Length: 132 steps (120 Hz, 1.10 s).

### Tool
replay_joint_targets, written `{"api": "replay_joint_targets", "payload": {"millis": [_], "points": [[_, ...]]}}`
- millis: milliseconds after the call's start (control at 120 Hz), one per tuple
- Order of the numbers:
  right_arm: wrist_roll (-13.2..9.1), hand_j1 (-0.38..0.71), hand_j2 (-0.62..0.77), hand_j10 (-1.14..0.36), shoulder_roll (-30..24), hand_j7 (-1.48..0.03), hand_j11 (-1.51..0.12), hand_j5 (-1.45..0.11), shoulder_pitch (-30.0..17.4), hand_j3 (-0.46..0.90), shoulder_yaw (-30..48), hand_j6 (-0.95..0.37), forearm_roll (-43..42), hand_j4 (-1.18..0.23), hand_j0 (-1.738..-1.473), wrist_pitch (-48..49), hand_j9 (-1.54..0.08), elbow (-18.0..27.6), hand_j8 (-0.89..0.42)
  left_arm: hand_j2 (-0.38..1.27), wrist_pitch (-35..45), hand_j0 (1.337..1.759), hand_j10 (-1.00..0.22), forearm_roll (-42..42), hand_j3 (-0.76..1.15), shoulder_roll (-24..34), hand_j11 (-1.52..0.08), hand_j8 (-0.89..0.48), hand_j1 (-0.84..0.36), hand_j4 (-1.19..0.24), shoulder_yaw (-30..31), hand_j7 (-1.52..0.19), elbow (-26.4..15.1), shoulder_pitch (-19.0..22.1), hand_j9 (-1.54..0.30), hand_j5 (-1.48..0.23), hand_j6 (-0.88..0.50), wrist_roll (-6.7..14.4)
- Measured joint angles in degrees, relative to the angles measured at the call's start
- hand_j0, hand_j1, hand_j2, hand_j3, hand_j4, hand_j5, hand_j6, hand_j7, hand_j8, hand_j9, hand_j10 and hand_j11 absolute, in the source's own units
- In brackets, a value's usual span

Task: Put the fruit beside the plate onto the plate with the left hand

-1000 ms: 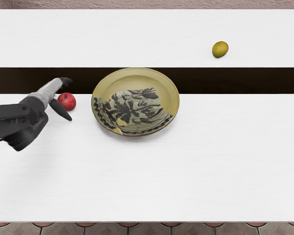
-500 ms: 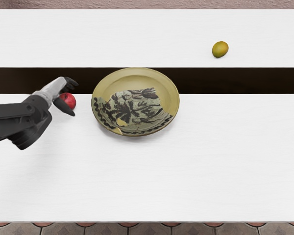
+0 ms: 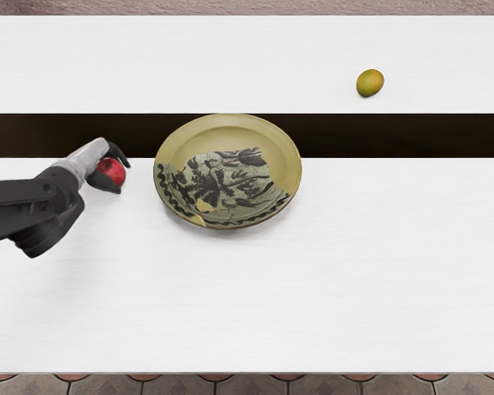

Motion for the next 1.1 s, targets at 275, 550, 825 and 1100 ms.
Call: {"api": "replay_joint_targets", "payload": {"millis": [275, 550, 825, 1100], "points": [[0.00, -0.35, 0.00, 0.00, 0.00, 0.00, 0.00, 0.00, 0.00, 0.00, 0.01, 0.00, 0.00, 0.00, -1.658, 0.00, 0.00, 0.00, 0.00, 0.24, -0.02, 1.651, -0.51, -0.32, 0.00, 3.62, -0.95, -0.28, -0.34, -0.68, 1.78, -0.94, -0.48, -7.57, -0.94, -0.95, -0.31, 0.30], [0.00, -0.35, 0.00, 0.00, 0.00, 0.00, 0.00, 0.00, 0.00, 0.00, 0.01, 0.00, 0.00, 0.00, -1.658, 0.00, 0.00, 0.00, 0.00, 0.26, -0.13, 1.651, -0.50, -1.16, 0.00, -0.76, -0.97, -0.26, -0.35, -0.69, 5.05, -0.98, -1.94, -15.58, -0.97, -0.98, -0.29, 0.23], [0.00, -0.35, 0.00, 0.00, 0.00, 0.00, 0.00, 0.00, 0.01, 0.00, 0.02, 0.00, 0.00, 0.00, -1.658, 0.00, 0.00, 0.00, 0.00, 0.31, -0.26, 1.652, -0.53, -5.92, 0.00, -12.29, -0.97, -0.27, -0.33, -0.71, 6.22, -1.01, -2.17, -17.42, -1.01, -1.01, -0.31, 0.20], [0.00, -0.35, 0.00, 0.00, 0.00, 0.00, 0.00, 0.00, 0.01, 0.00, 0.00, 0.00, 0.00, 0.00, -1.658, 0.00, 0.00, 0.00, 0.00, 0.28, -0.47, 1.652, -0.53, -7.31, 0.00, -18.42, -0.98, -0.27, -0.32, -0.71, 6.29, -1.02, -1.82, -16.48, -1.02, -1.02, -0.31, 0.26]]}}
